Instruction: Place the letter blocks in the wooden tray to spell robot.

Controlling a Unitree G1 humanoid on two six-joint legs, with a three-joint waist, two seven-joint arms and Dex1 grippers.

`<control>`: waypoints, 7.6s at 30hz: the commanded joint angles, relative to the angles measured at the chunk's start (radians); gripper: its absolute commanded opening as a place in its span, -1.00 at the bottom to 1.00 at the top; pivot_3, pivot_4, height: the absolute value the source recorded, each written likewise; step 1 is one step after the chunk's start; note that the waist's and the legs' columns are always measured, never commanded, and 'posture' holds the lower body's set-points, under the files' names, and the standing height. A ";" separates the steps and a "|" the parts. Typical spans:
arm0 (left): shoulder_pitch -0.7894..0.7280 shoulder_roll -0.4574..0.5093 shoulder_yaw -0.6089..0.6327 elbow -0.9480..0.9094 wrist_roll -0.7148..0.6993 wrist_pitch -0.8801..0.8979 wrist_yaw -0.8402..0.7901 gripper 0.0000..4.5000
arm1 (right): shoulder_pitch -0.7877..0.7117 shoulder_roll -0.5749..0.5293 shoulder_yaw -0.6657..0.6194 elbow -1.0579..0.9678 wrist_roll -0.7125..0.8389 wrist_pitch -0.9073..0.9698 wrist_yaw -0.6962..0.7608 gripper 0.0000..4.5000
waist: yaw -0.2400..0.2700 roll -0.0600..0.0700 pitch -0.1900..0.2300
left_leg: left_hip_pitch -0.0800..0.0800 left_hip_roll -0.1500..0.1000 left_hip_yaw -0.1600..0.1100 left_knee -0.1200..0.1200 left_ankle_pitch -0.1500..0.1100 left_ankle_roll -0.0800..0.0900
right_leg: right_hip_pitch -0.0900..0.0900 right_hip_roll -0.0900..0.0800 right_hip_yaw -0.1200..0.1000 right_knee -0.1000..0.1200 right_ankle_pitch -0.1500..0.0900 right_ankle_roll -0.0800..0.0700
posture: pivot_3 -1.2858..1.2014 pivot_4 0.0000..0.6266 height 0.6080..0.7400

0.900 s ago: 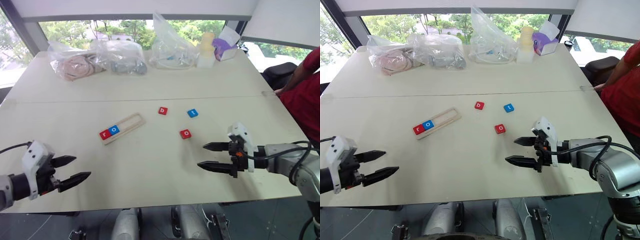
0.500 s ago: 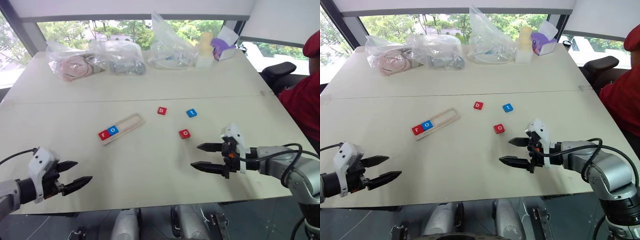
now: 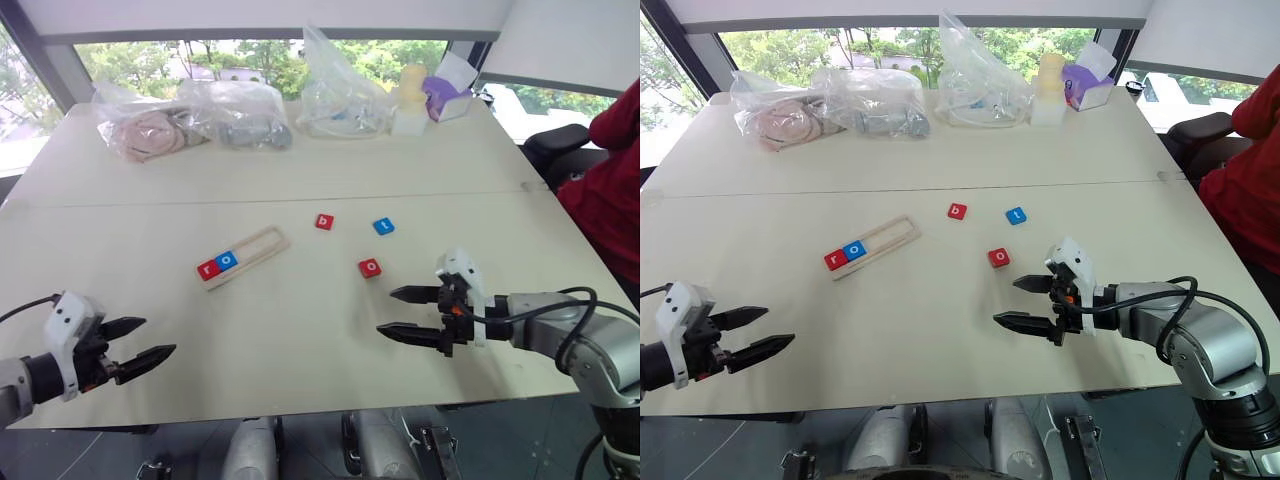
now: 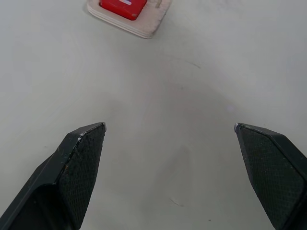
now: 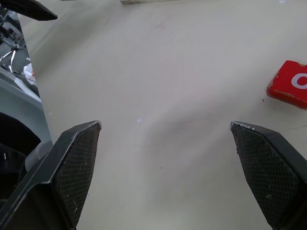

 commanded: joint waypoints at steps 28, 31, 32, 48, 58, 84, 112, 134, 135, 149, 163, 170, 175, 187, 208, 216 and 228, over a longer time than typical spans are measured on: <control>-0.773 -0.082 -0.565 0.763 0.441 -0.526 -0.067 1.00 | -0.121 0.231 0.211 -0.049 -0.148 -0.065 -0.195 0.98 | 0.007 0.000 -0.002 | 0.001 -0.001 -0.002 0.003 0.000 0.000 | 0.004 0.001 -0.004 0.002 0.004 0.006 | 0.03 -0.52 0.97; -0.784 -0.102 -0.578 0.812 0.454 -0.533 -0.067 1.00 | -0.116 0.237 0.210 -0.051 -0.151 -0.066 -0.203 0.98 | 0.006 0.002 -0.004 | 0.002 -0.002 -0.003 0.006 0.000 0.000 | 0.006 0.001 -0.004 0.002 0.004 0.005 | 0.03 -0.52 0.97; -0.787 -0.109 -0.581 0.826 0.457 -0.530 -0.066 1.00 | -0.114 0.239 0.209 -0.052 -0.152 -0.067 -0.205 0.98 | 0.006 0.003 -0.005 | 0.003 -0.002 -0.003 0.006 0.000 0.000 | 0.008 0.001 -0.004 0.002 0.004 0.005 | 0.03 -0.52 0.97; -0.788 -0.116 -0.625 0.833 0.466 -0.476 -0.163 0.38 | -0.121 0.259 0.212 -0.034 -0.178 -0.077 -0.213 1.00 | 0.004 0.010 -0.016 | 0.007 -0.002 -0.003 0.005 0.000 0.000 | 0.012 0.000 -0.004 0.000 0.003 0.005 | 0.03 -0.52 0.97; -0.801 -0.115 -0.616 0.789 0.435 -0.500 -0.204 0.38 | -0.118 0.258 0.205 -0.036 -0.190 -0.072 -0.216 1.00 | 0.005 0.010 -0.016 | 0.007 -0.001 -0.003 0.005 0.000 0.000 | 0.012 0.000 -0.004 0.000 0.003 0.005 | 0.03 -0.52 0.97; -1.065 -0.155 -0.787 1.027 0.550 -0.819 -0.465 0.38 | -0.001 0.140 -0.003 -0.089 -0.107 -0.018 -0.212 1.00 | 0.003 0.008 -0.015 | 0.000 -0.002 -0.005 0.004 0.000 0.001 | 0.007 0.001 -0.005 -0.002 0.003 0.005 | 0.03 -0.52 0.97; -0.746 0.059 -0.465 0.446 0.369 -0.419 -0.214 0.99 | -0.647 0.767 0.011 0.730 -0.335 0.002 -0.772 1.00 | -0.024 0.008 -0.015 | -0.004 0.002 -0.008 0.001 0.001 0.000 | 0.000 0.006 -0.005 0.003 0.006 0.007 | 0.03 -0.52 0.97; -0.521 -0.035 -0.383 0.151 0.312 -0.268 0.064 1.00 | -0.868 0.946 0.065 1.359 -0.595 -0.320 -0.863 0.39 | -0.058 0.008 -0.015 | -0.001 0.001 -0.005 -0.001 0.001 0.000 | 0.001 0.002 -0.005 0.002 0.008 0.009 | 0.03 -0.52 0.97; -0.519 -0.038 -0.388 0.150 0.315 -0.270 0.070 1.00 | -0.869 0.943 0.065 1.378 -0.608 -0.347 -0.868 0.14 | -0.058 0.007 -0.015 | 0.000 0.001 -0.005 -0.001 0.001 0.000 | 0.002 0.002 -0.005 0.002 0.008 0.009 | 0.03 -0.52 0.97; -0.550 -0.070 -0.472 0.085 0.285 -0.230 0.054 1.00 | -0.683 0.767 0.108 0.737 -0.611 -0.198 -0.720 -0.31 | -0.033 0.009 -0.015 | -0.003 0.000 -0.015 0.000 0.001 0.000 | 0.003 -0.001 -0.008 0.000 0.008 0.008 | 0.03 -0.52 0.97; -0.647 -0.056 -0.570 -0.082 0.106 -0.028 -0.036 1.00 | -0.150 0.630 -0.125 -0.283 -0.555 0.550 -0.741 -0.31 | -0.029 0.010 -0.014 | -0.010 -0.002 -0.020 0.001 0.001 0.000 | -0.003 0.008 -0.008 0.000 0.005 0.006 | 0.03 -0.52 0.97; -0.645 -0.034 -0.612 -0.080 0.089 -0.016 -0.098 1.00 | -0.050 0.686 -0.093 -0.291 -0.594 0.574 -0.810 -0.31 | -0.028 0.010 -0.014 | -0.006 0.000 -0.021 0.001 0.001 0.000 | -0.001 0.012 -0.004 0.000 0.005 0.004 | 0.03 -0.52 0.97; -0.653 -0.043 -0.624 -0.073 0.107 -0.025 -0.090 1.00 | -0.009 0.741 -0.112 -0.245 -0.591 0.528 -0.822 -0.31 | -0.027 0.009 -0.014 | -0.006 0.000 -0.021 0.000 0.001 0.000 | -0.001 0.012 -0.004 -0.001 0.005 0.004 | 0.03 -0.52 0.97; -0.628 0.072 -0.526 -0.074 0.038 0.015 -0.170 1.00 | -0.102 0.627 -0.187 -0.313 -0.553 0.585 -0.753 0.98 | -0.026 0.010 -0.014 | -0.004 0.000 -0.021 0.000 0.001 0.000 | 0.001 0.011 -0.004 -0.001 0.004 0.002 | 0.03 -0.52 0.97; -0.736 0.152 -0.567 -0.106 0.005 0.022 -0.271 1.00 | -0.048 0.024 0.043 0.461 -0.462 -0.592 0.216 0.98 | -0.022 0.010 -0.009 | 0.000 0.001 -0.021 -0.001 0.000 0.001 | 0.010 0.016 -0.006 -0.011 0.004 0.001 | 0.03 -0.52 0.97; -0.696 0.168 -0.546 -0.059 0.025 0.005 -0.259 1.00 | -0.090 0.069 0.084 0.609 -0.505 -0.715 0.223 0.61 | -0.023 0.010 -0.009 | 0.001 0.001 -0.020 0.001 0.000 0.001 | 0.011 0.015 -0.005 -0.009 0.004 0.001 | 0.03 -0.52 0.97; -0.649 0.226 -0.497 0.043 0.109 -0.079 -0.261 1.00 | -0.273 0.228 0.076 0.410 -0.338 -0.395 0.111 -0.50 | -0.033 0.012 -0.007 | 0.002 0.002 -0.020 0.003 0.000 0.001 | 0.008 0.017 -0.002 0.000 0.004 0.001 | 0.03 -0.52 0.97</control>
